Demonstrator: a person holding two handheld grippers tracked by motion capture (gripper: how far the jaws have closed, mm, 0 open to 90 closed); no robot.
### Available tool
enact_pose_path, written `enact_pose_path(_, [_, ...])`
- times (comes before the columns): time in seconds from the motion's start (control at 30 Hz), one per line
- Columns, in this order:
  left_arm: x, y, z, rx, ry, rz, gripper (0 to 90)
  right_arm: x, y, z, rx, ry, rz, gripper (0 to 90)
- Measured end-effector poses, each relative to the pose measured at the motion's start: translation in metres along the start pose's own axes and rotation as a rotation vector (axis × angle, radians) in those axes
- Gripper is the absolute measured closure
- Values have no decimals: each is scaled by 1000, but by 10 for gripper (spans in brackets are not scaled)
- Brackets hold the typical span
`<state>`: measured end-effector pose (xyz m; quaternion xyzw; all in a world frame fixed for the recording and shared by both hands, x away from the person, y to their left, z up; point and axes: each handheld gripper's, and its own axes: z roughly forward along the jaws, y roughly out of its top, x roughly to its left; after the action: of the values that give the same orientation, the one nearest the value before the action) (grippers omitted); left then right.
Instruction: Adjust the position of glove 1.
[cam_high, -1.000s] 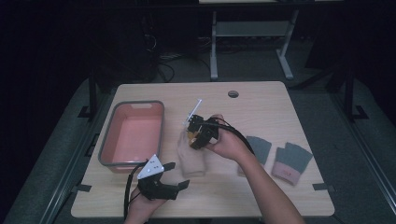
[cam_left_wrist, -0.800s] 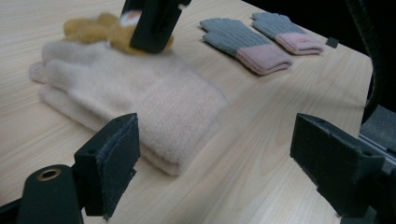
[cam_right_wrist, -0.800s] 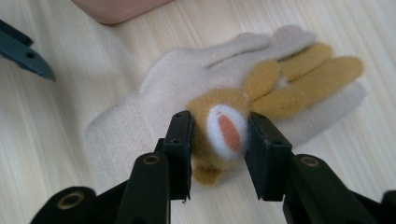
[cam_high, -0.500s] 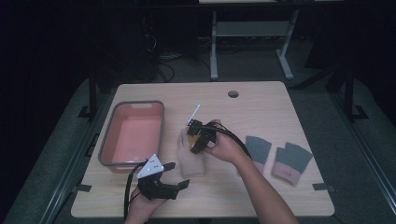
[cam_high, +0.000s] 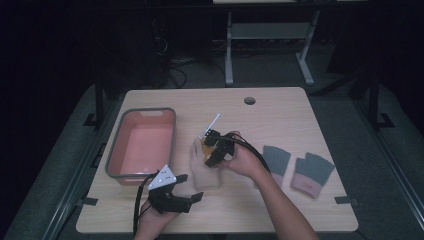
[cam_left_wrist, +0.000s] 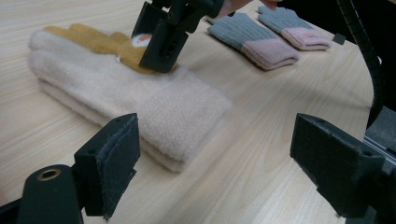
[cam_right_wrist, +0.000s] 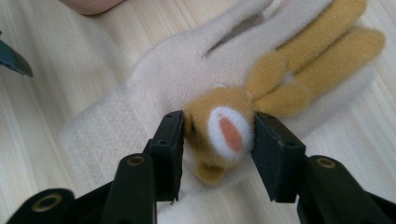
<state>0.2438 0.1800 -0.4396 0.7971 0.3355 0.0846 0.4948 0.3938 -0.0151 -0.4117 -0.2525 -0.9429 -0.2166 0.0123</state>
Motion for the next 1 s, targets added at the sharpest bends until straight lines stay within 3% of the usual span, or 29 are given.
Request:
enact_pose_path(0.3, [1, -1, 2, 2, -2, -28, 160, -1, -9, -13, -66, 14, 42, 494])
enact_pose_path(0.47, [0, -1, 4, 8, -2, -24, 160, 0, -14, -20, -100, 20, 65, 484])
enact_pose_path(0.83, [1, -2, 6, 21, 6, -25, 160, 4, -28, -22, -118, 15, 102, 442])
enact_pose_path(0.93, [4, -2, 4, 6, -30, -91, 160, 5, -33, -23, -126, 23, 125, 421])
enact_pose_path(1.0, [3, 0, 3, 1, -31, -127, 160, 6, -36, -23, -128, 30, 147, 411])
